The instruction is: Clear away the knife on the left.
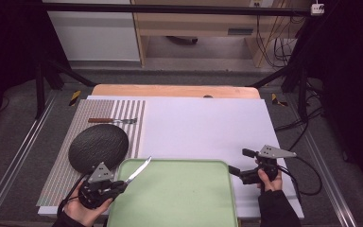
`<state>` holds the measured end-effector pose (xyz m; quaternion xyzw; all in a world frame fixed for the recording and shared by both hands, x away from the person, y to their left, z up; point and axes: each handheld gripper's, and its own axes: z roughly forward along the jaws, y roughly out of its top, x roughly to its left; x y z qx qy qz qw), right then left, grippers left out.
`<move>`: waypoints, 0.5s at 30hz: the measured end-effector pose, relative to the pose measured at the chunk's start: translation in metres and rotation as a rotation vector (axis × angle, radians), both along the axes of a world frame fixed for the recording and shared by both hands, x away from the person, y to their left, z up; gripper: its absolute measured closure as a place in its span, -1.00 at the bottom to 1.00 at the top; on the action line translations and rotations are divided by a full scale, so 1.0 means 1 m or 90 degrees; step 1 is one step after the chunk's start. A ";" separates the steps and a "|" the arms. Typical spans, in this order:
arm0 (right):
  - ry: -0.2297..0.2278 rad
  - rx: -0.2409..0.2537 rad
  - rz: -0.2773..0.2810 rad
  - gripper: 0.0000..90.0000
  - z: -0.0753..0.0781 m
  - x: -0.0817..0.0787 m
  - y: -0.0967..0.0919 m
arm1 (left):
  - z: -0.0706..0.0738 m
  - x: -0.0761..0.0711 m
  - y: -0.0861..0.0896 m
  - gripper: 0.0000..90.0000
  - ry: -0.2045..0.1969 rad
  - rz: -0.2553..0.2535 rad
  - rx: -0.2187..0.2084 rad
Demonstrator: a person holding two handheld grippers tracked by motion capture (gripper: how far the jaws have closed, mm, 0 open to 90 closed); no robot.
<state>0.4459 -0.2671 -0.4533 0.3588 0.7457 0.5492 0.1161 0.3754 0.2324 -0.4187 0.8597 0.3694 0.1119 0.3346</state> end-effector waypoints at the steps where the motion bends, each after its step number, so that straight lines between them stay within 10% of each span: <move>1: 0.000 0.000 0.000 -0.98 0.000 0.000 0.000 | -0.001 -0.001 -0.002 0.71 0.002 -0.003 0.001; 15: -0.001 0.000 0.000 -0.98 0.000 0.000 0.000 | -0.015 -0.009 -0.024 0.71 0.034 -0.031 0.025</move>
